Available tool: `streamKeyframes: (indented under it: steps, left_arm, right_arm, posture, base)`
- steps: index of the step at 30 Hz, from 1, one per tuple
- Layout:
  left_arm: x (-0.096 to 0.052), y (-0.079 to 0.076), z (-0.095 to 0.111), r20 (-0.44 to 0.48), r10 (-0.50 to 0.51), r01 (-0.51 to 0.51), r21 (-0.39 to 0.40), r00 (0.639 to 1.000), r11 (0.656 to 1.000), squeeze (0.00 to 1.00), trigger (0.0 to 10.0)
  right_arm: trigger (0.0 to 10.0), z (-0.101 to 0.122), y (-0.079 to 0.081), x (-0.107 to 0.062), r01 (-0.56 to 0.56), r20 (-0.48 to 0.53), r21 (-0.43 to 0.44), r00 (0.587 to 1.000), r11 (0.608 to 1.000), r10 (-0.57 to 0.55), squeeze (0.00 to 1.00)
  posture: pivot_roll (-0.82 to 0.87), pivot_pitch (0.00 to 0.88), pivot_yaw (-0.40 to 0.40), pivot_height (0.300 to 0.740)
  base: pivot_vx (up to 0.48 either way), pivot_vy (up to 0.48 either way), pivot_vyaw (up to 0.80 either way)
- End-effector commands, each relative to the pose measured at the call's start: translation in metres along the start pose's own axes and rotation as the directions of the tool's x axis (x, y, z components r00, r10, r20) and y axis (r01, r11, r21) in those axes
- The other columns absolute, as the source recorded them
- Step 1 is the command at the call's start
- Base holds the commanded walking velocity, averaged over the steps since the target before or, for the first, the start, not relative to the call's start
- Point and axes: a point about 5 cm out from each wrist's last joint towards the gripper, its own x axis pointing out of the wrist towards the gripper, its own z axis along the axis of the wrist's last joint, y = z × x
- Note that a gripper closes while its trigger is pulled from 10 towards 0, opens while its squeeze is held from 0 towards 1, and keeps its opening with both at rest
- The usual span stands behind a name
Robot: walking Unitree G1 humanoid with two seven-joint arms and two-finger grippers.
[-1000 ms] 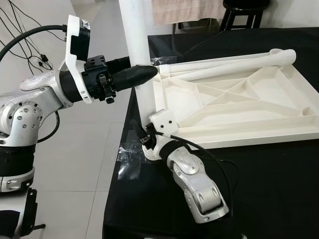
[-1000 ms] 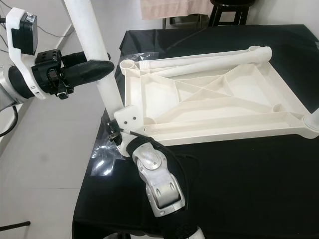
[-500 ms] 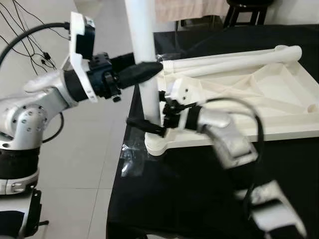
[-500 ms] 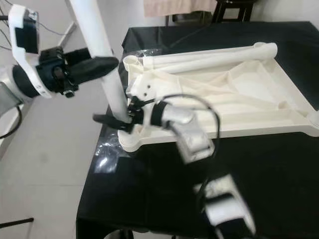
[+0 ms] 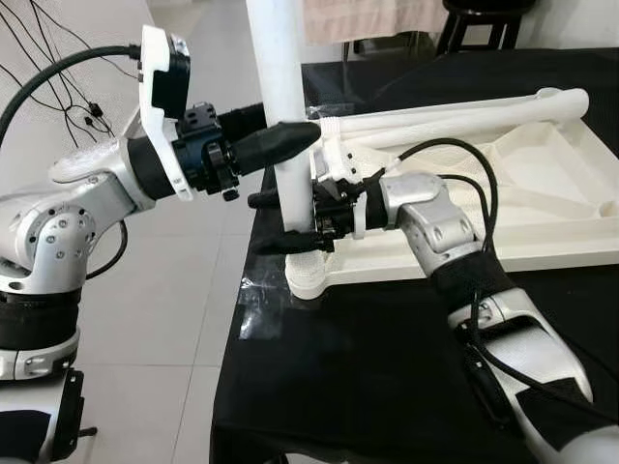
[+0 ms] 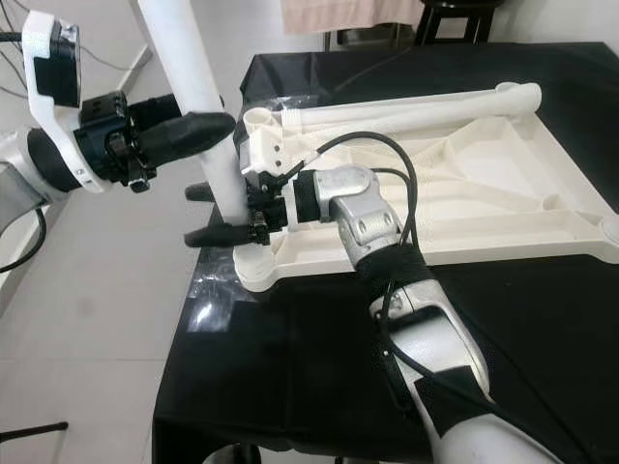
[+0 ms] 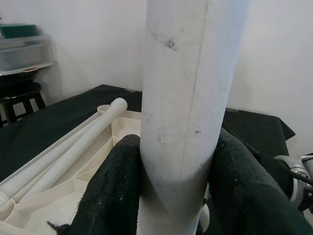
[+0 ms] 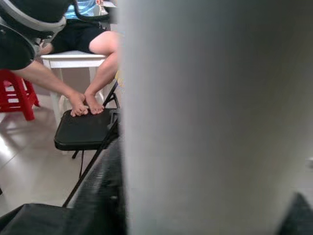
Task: Building children table
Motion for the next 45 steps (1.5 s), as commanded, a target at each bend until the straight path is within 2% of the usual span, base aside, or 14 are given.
streamKeyframes:
  steps: [1, 13, 14, 15, 21, 22, 23, 24, 28, 35, 36, 37, 38, 45]
  left_arm:
    - [0.006, -0.008, -0.011, -0.024, -0.064, 0.063, -0.053, 0.998, 0.997, 0.00, 0.0]
    - [0.004, -0.004, -0.009, 0.002, -0.039, 0.039, -0.042, 0.999, 0.998, 0.00, 0.0]
    - [0.003, -0.002, -0.008, 0.012, -0.015, 0.015, -0.030, 1.000, 0.999, 0.07, 1.8]
    - [0.003, -0.001, -0.008, 0.012, -0.002, 0.002, -0.032, 1.000, 0.999, 1.00, 10.0]
    - [0.003, 0.007, -0.007, 0.024, 0.070, -0.069, -0.023, 0.997, 0.997, 1.00, 10.0]
    - [0.002, 0.011, -0.004, 0.026, 0.097, -0.096, -0.026, 0.995, 0.995, 0.00, 10.0]
    - [0.002, 0.011, -0.004, 0.026, 0.097, -0.096, -0.026, 0.995, 0.995, 0.00, 10.0]
    - [0.000, 0.014, -0.002, 0.029, 0.109, -0.108, -0.026, 0.994, 0.994, 0.00, 10.0]
    - [-0.001, 0.016, 0.000, 0.036, 0.117, -0.117, -0.026, 0.992, 0.993, 0.00, 10.0]
    - [0.000, 0.016, -0.001, 0.028, 0.108, -0.108, -0.025, 0.994, 0.994, 0.00, 10.0]
    - [-0.001, 0.016, -0.001, 0.025, 0.104, -0.104, -0.030, 0.994, 0.994, 0.00, 9.4]
    - [-0.001, 0.015, -0.001, 0.025, 0.101, -0.101, -0.033, 0.995, 0.994, 0.00, 3.5]
    - [-0.001, 0.015, -0.002, 0.026, 0.099, -0.098, -0.036, 0.995, 0.995, 0.00, 0.0]
    - [-0.002, 0.014, -0.002, 0.022, 0.093, -0.092, -0.035, 0.995, 0.995, 0.00, 0.0]
  right_arm:
    - [0.0, -0.008, 0.007, 0.018, -0.076, -0.041, 0.011, 0.996, 0.997, 0.076, 0.00]
    - [0.0, -0.027, 0.006, 0.019, 0.018, -0.033, 0.060, 0.999, 0.998, -0.016, 0.00]
    - [0.0, -0.031, 0.006, 0.019, 0.047, -0.037, 0.067, 0.998, 0.997, -0.045, 0.00]
    - [0.0, -0.035, 0.006, 0.020, 0.089, -0.051, 0.073, 0.995, 0.993, -0.085, 0.00]
    - [0.0, -0.058, 0.009, 0.031, 0.343, -0.157, 0.149, 0.934, 0.928, -0.320, 0.00]
    - [0.0, -0.084, 0.017, 0.029, 0.770, -0.330, 0.076, 0.620, 0.634, -0.712, 0.00]
    - [0.0, -0.084, 0.017, 0.029, 0.770, -0.330, 0.076, 0.620, 0.634, -0.712, 0.00]
    - [0.0, -0.091, 0.054, 0.046, 0.765, -0.337, 0.162, 0.637, 0.624, -0.693, 0.00]
    - [0.0, -0.091, 0.069, 0.060, 0.710, -0.303, 0.244, 0.703, 0.661, -0.643, 0.00]
    - [0.0, -0.088, 0.059, 0.068, 0.736, -0.267, 0.248, 0.677, 0.630, -0.686, 0.00]
    - [0.0, -0.088, 0.057, 0.068, 0.737, -0.263, 0.246, 0.676, 0.630, -0.689, 0.00]
    - [0.0, -0.088, 0.057, 0.067, 0.740, -0.263, 0.244, 0.672, 0.626, -0.692, 0.00]
    - [0.0, -0.088, 0.056, 0.067, 0.741, -0.264, 0.243, 0.671, 0.625, -0.693, 0.00]
    - [0.0, -0.079, 0.063, 0.067, 0.788, -0.300, 0.215, 0.615, 0.577, -0.729, 0.00]
  posture:
    - [0.01, 0.144, 0.083, 0.740]
    - [0.00, 0.144, 0.073, 0.740]
    - [0.00, 0.144, 0.073, 0.740]
    - [0.00, 0.143, 0.072, 0.740]
    - [-0.01, 0.143, 0.056, 0.740]
    - [-0.01, 0.149, 0.041, 0.740]
    - [-0.01, 0.149, 0.041, 0.740]
    - [-0.01, 0.159, 0.045, 0.740]
    - [-0.01, 0.139, 0.059, 0.740]
    - [-0.01, 0.128, 0.066, 0.740]
    - [0.00, 0.127, 0.065, 0.740]
    - [0.00, 0.125, 0.064, 0.740]
    - [0.00, 0.125, 0.063, 0.740]
    - [0.00, 0.123, 0.062, 0.740]
  base:
    - [0.000, 0.000, 0.00]
    - [0.000, 0.000, 0.00]
    - [0.000, 0.000, 0.00]
    - [0.000, 0.000, 0.00]
    - [0.000, 0.000, 0.00]
    - [0.000, 0.000, 0.00]
    - [0.000, 0.000, 0.00]
    - [0.000, 0.000, 0.00]
    - [0.000, 0.000, 0.00]
    - [0.000, 0.000, 0.00]
    - [0.000, 0.000, 0.00]
    - [0.000, 0.000, 0.00]
    - [0.000, 0.000, 0.00]
    - [0.000, 0.000, 0.00]
